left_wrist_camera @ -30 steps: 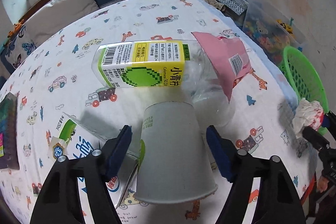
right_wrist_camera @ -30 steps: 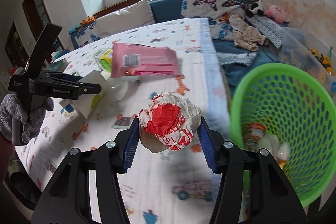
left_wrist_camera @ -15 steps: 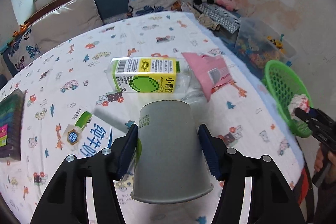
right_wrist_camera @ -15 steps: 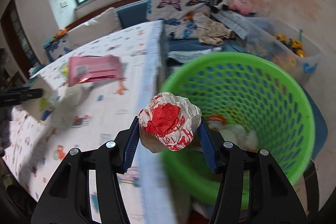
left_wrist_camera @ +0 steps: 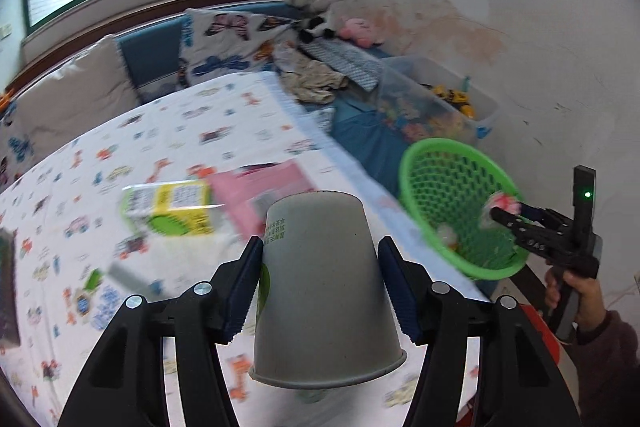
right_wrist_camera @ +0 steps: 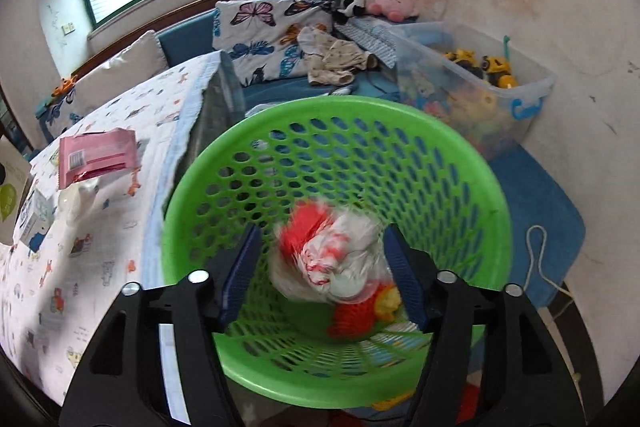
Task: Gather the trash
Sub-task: 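Release the crumpled paper into the basket with the right tool while the left tool drops the cup in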
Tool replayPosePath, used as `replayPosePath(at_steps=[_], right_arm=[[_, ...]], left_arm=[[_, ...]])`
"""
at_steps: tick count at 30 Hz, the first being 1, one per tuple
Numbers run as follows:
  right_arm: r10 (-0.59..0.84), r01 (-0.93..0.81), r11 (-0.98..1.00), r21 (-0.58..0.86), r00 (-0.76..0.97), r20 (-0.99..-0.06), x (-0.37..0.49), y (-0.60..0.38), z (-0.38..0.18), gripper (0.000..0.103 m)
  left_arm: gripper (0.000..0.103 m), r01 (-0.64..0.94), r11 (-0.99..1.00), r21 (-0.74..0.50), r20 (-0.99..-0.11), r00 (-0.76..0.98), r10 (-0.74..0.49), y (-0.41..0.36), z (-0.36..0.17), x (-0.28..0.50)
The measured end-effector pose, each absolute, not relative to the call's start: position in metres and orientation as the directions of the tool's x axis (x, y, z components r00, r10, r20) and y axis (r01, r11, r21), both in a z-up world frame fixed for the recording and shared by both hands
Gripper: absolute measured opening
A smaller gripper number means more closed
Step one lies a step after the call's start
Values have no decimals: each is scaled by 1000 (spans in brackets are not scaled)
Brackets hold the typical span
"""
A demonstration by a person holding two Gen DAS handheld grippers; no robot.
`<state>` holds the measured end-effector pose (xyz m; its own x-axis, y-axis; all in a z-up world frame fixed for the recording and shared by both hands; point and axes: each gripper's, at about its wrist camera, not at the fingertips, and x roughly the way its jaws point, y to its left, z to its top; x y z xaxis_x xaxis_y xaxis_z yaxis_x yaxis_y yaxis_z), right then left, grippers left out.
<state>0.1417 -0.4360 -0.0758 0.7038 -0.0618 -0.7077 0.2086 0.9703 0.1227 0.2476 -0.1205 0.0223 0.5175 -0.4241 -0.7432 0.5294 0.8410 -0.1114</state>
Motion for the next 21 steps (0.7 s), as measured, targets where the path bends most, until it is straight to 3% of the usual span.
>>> replayPosePath(at_steps=[21], right_arm=[[-85, 278, 940, 197, 752, -653, 73, -477, -64, 72]], left_arm=[[57, 686, 715, -138, -733, 414, -539, -293, -1, 246]])
